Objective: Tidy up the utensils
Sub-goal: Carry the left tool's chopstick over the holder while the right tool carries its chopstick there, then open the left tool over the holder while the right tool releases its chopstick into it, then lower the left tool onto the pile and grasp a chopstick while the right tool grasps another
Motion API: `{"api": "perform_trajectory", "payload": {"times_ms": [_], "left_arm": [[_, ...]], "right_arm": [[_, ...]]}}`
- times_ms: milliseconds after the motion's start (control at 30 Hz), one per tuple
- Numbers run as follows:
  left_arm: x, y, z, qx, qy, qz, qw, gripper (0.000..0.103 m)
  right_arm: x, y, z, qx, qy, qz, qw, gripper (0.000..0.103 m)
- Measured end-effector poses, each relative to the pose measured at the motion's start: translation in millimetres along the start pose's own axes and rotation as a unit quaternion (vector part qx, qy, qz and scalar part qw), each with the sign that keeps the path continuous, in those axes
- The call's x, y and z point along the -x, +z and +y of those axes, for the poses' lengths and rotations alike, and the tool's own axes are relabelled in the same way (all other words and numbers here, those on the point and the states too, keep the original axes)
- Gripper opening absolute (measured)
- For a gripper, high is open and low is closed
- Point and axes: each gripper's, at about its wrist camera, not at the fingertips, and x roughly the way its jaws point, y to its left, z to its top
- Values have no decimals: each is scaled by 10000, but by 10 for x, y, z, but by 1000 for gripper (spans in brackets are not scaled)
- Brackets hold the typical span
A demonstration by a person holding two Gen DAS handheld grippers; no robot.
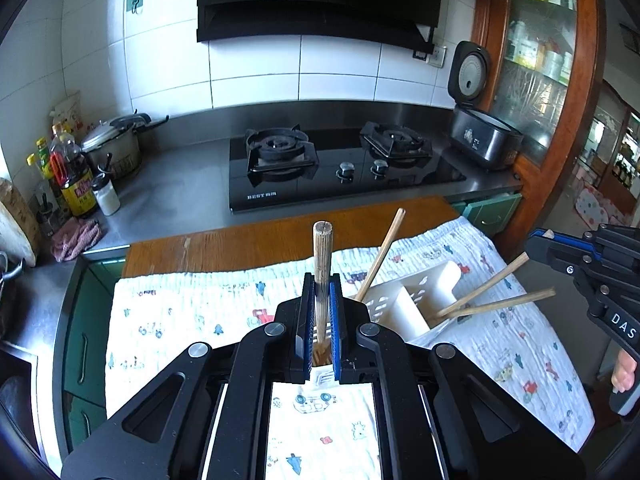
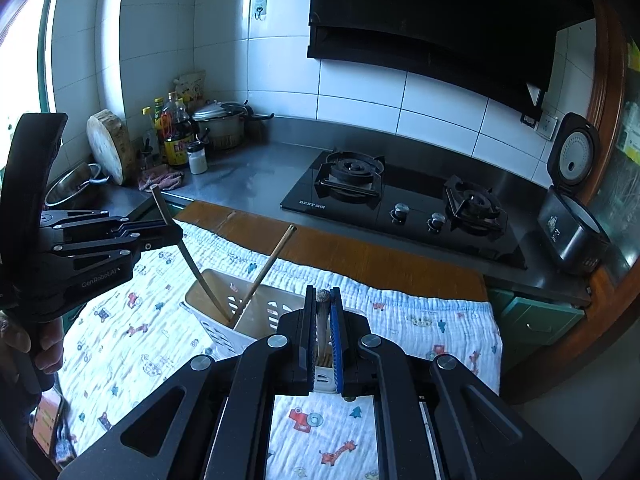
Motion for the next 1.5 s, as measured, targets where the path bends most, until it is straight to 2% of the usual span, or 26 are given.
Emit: {"api": "perform_trajectory", "payload": {"times_ms": [167,367,600,733,900,1100,1200,1500], "left_arm": [[-42,-33,21,53,-27,53,10000,7],[11,-40,38,111,-71,11,9999,9],[418,-119,-17,81,-90,-281,9995,15],[754,-311,-64,94,-141,-470,9988,17],[1102,-681,-175,87,-166,-581,9981,18],[1348,-1258,-323,85,-399,-617,9973,20],[1424,-1572,-363,105,-463,-619,9970,29],[1508,-2346,-459,329,-754,-458,9956,34]], "right_arm": [[4,-9,-13,-16,-17,-49,10000,7],[109,1,-85,-103,-37,-179,9998,12],[497,-36,-72,-122,-103,-500,9986,22],[787,-213,18,-36,-127,-655,9978,26],[994,-580,159,44,-115,-685,9976,27],[1056,-1223,353,70,120,-507,9986,27],[1069,-1568,434,10,254,-445,9987,27],[970,-2470,670,-82,311,-151,9994,27]]}}
